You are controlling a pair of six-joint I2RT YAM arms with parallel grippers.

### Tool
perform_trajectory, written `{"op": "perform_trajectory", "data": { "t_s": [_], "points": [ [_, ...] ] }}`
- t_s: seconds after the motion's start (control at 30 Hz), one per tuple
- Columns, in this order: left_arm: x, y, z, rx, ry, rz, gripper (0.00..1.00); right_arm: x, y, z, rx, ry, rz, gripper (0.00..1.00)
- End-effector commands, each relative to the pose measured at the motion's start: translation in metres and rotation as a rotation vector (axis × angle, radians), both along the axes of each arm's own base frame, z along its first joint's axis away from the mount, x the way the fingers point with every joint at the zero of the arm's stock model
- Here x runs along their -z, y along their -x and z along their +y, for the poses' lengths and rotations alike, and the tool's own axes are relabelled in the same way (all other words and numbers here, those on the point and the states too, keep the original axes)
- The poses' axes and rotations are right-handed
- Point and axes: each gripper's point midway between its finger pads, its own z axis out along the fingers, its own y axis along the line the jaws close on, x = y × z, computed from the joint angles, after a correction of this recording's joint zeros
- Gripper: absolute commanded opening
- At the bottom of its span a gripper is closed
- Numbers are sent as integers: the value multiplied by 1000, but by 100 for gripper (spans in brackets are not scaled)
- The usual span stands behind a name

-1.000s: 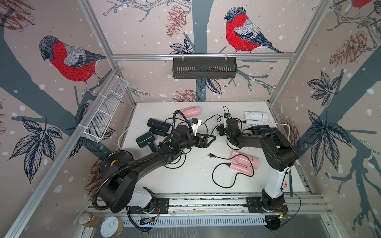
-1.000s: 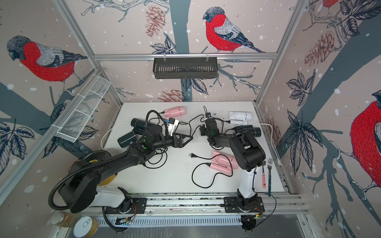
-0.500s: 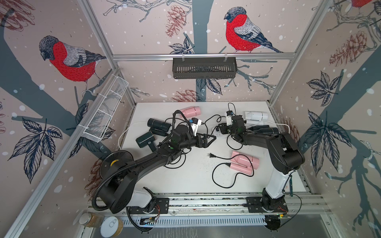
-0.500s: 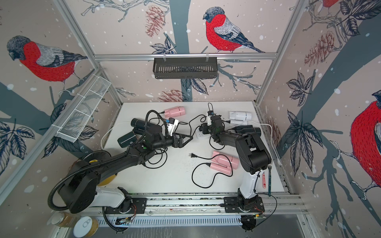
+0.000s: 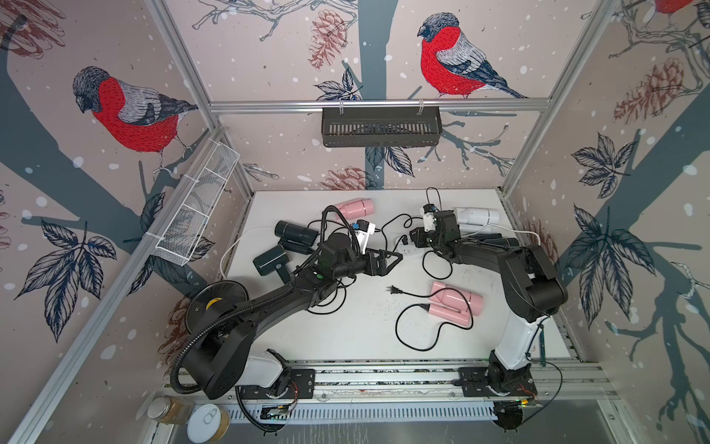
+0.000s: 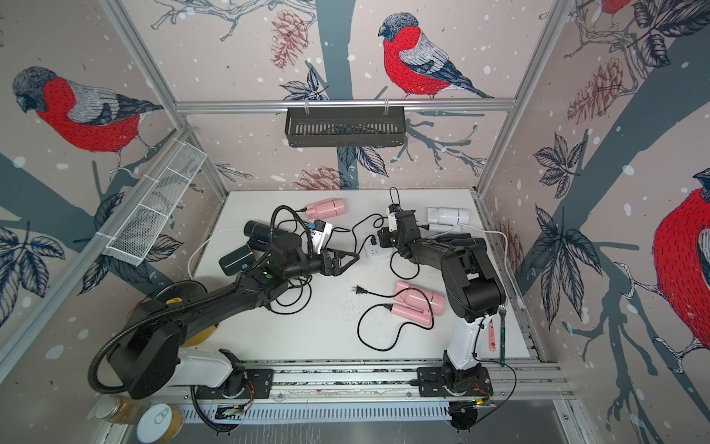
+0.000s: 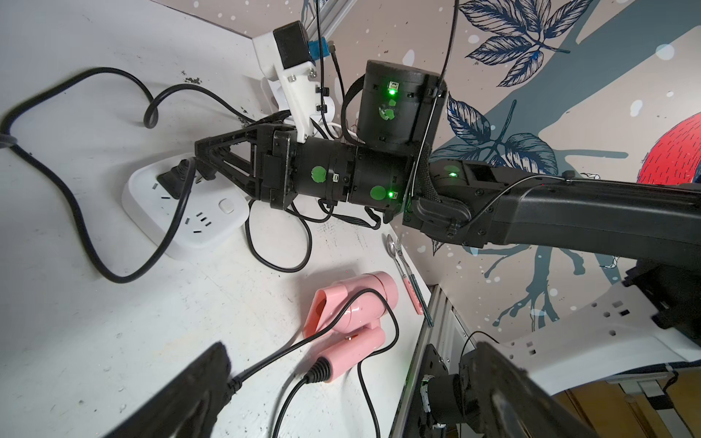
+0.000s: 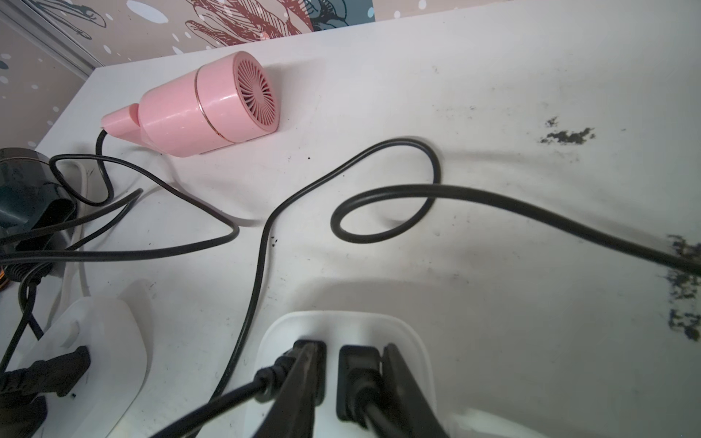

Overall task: Charge the blow dryers
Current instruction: Insert the plug into the socket.

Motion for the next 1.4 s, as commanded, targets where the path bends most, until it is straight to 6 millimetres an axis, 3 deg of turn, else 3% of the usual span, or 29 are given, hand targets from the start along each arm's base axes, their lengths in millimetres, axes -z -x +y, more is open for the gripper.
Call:
{"op": "perform_trajectory", "data": {
  "t_s": [0.0, 0.3, 0.83, 0.97, 1.2, 1.37],
  "points": [
    [-11, 1, -3, 16, 31, -39, 100, 3, -1, -4, 17, 38, 0, 25],
    [-10, 0, -4, 16, 30, -38, 100, 7, -2, -6, 38, 144, -23, 12],
    [-10, 0, -1, -2, 26, -38, 99, 26, -1, 3, 79, 498, -24, 5],
    [-10, -1, 2, -15, 22, -36, 99, 28, -1, 6, 77, 517, -23, 5],
    [-9, -1, 5, -21, 20, -34, 99, 43, 12, 30, -59, 421, 37, 5],
    [-8, 0, 6, -22, 18, -34, 99, 53, 13, 25, -50, 408, 78, 5]
  ]
}}
